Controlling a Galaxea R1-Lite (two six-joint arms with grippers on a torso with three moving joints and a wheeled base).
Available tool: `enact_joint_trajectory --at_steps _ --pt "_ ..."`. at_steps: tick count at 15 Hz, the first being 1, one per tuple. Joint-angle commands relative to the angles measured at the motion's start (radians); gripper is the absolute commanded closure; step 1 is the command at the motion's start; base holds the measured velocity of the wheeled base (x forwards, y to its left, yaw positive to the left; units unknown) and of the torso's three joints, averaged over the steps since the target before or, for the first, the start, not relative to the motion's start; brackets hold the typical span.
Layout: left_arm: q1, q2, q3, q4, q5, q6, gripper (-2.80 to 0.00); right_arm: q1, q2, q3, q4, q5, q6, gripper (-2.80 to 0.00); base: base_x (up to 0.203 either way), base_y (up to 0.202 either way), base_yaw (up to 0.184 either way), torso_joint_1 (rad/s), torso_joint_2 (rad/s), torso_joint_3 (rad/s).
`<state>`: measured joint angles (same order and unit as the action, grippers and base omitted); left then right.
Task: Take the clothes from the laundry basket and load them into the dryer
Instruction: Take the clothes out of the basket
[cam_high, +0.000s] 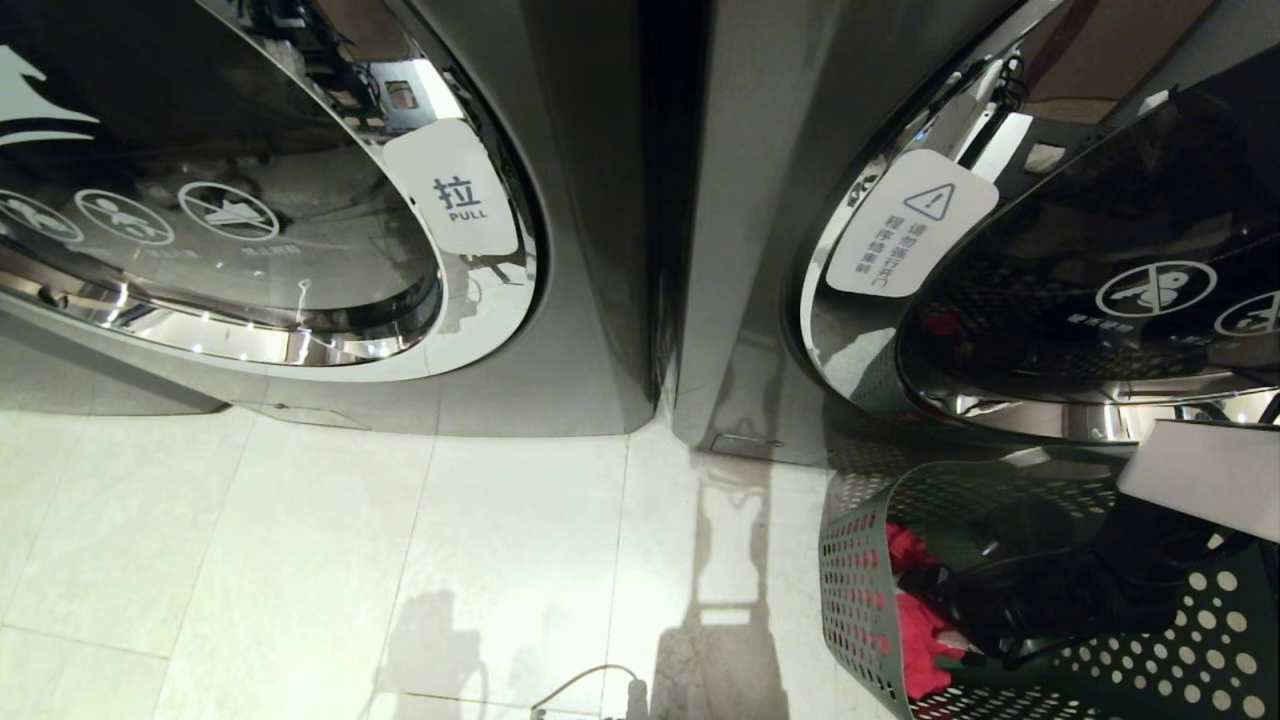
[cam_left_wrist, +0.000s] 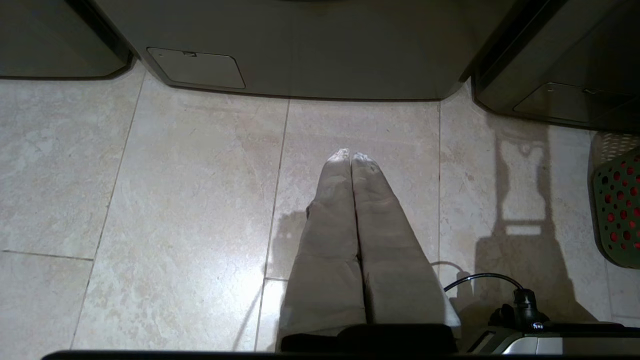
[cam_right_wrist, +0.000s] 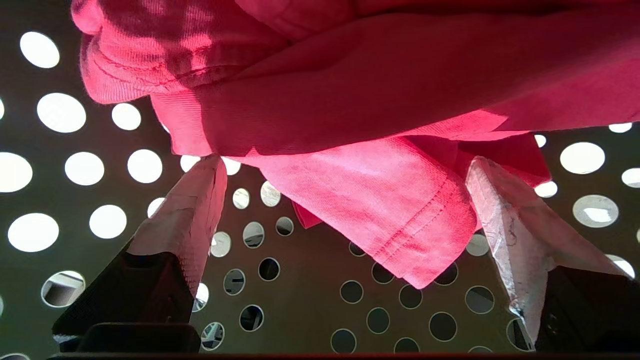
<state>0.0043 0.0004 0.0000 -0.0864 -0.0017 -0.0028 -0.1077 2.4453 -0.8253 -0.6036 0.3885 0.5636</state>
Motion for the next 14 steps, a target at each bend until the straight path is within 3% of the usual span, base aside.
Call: enact_joint_trajectory --at_steps 1,14 --pt "0.0 -0.002 0.032 -0.001 0.0 0.0 0.0 0.0 0.001 0.0 -0.004 0.003 0.005 0.0 0.0 0.0 0.0 0.0 0.0 0.0" --pt "0.0 -0.002 0.032 -0.001 0.0 0.0 0.0 -0.004 -0.01 0.013 0.018 0.003 0.019 0.0 0.0 0.0 0.0 0.0 0.0 0.0"
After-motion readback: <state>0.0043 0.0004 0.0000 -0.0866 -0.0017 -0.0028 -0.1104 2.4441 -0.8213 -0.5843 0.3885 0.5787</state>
